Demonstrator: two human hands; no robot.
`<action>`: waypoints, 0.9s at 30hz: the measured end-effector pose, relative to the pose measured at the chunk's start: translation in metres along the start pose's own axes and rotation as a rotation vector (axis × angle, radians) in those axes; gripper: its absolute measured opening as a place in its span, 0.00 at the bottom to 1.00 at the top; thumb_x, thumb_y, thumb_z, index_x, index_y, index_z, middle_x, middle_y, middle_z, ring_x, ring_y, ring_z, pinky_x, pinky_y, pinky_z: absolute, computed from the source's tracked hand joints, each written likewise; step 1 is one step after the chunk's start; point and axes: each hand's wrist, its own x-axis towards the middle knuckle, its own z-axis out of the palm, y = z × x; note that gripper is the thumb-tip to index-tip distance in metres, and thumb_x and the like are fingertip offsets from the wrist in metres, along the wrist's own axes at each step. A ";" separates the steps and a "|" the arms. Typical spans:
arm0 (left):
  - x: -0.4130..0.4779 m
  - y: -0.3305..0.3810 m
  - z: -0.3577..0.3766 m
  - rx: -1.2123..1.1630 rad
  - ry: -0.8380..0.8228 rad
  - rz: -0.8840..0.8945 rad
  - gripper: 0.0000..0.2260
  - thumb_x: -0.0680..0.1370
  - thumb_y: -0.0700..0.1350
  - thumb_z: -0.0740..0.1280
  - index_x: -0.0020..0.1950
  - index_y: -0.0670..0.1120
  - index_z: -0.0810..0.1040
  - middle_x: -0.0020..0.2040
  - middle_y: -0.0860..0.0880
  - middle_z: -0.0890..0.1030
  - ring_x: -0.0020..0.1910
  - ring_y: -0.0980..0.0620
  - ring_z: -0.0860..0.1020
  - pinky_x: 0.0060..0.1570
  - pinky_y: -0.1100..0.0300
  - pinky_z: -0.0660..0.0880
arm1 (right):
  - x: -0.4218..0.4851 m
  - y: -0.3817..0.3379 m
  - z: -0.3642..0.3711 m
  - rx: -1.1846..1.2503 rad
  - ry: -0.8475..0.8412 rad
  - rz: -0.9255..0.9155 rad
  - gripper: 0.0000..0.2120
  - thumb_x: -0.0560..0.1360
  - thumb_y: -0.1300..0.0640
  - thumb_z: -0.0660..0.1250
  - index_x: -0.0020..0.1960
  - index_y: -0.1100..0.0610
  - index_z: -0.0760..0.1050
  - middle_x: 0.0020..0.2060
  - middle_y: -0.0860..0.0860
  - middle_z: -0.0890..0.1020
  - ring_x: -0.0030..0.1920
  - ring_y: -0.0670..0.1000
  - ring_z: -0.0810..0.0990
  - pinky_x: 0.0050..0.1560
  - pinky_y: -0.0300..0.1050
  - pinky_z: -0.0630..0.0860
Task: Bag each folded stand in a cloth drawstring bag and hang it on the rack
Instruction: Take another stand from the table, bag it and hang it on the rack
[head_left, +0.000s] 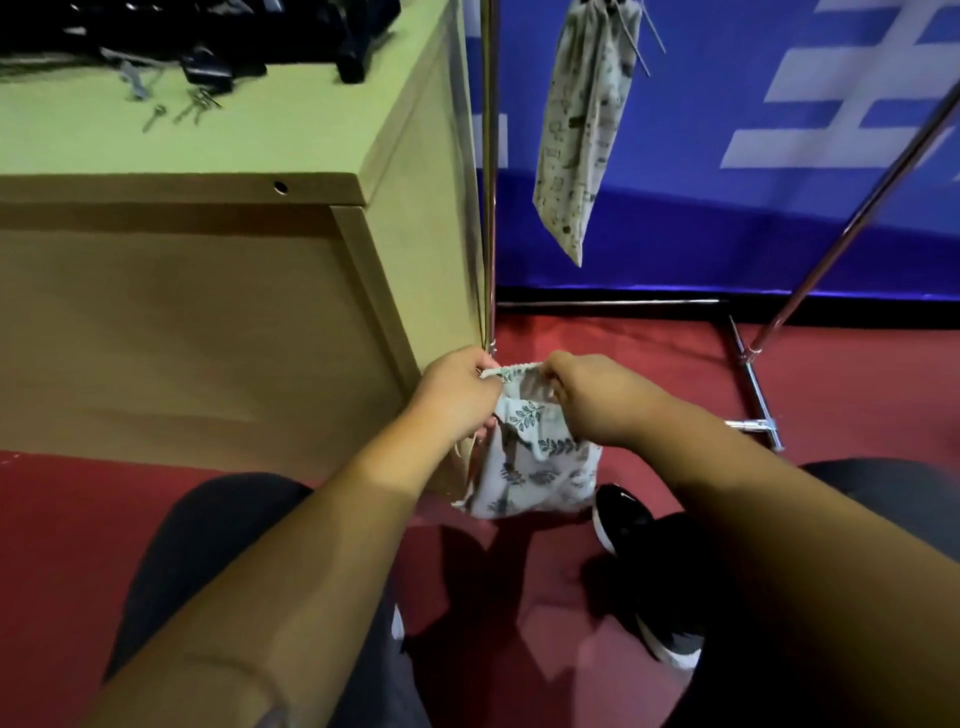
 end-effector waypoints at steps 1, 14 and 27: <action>0.006 0.000 0.004 0.080 0.001 0.003 0.08 0.80 0.41 0.64 0.45 0.53 0.78 0.42 0.46 0.84 0.35 0.47 0.86 0.41 0.46 0.86 | 0.002 0.003 -0.002 -0.009 -0.011 0.026 0.21 0.76 0.67 0.62 0.68 0.55 0.70 0.52 0.56 0.82 0.47 0.60 0.80 0.45 0.55 0.81; 0.046 0.016 0.022 0.472 -0.120 -0.162 0.08 0.79 0.34 0.62 0.51 0.39 0.82 0.38 0.40 0.86 0.31 0.43 0.86 0.34 0.49 0.85 | 0.028 0.016 0.013 0.016 -0.027 0.057 0.40 0.76 0.71 0.60 0.85 0.60 0.51 0.51 0.60 0.81 0.47 0.61 0.79 0.43 0.54 0.77; 0.044 0.009 0.016 0.639 -0.175 -0.143 0.06 0.80 0.37 0.61 0.44 0.41 0.73 0.40 0.43 0.75 0.45 0.41 0.78 0.48 0.54 0.77 | 0.053 -0.001 0.030 -0.006 -0.059 0.118 0.23 0.78 0.66 0.60 0.72 0.61 0.74 0.63 0.60 0.83 0.62 0.63 0.81 0.61 0.55 0.80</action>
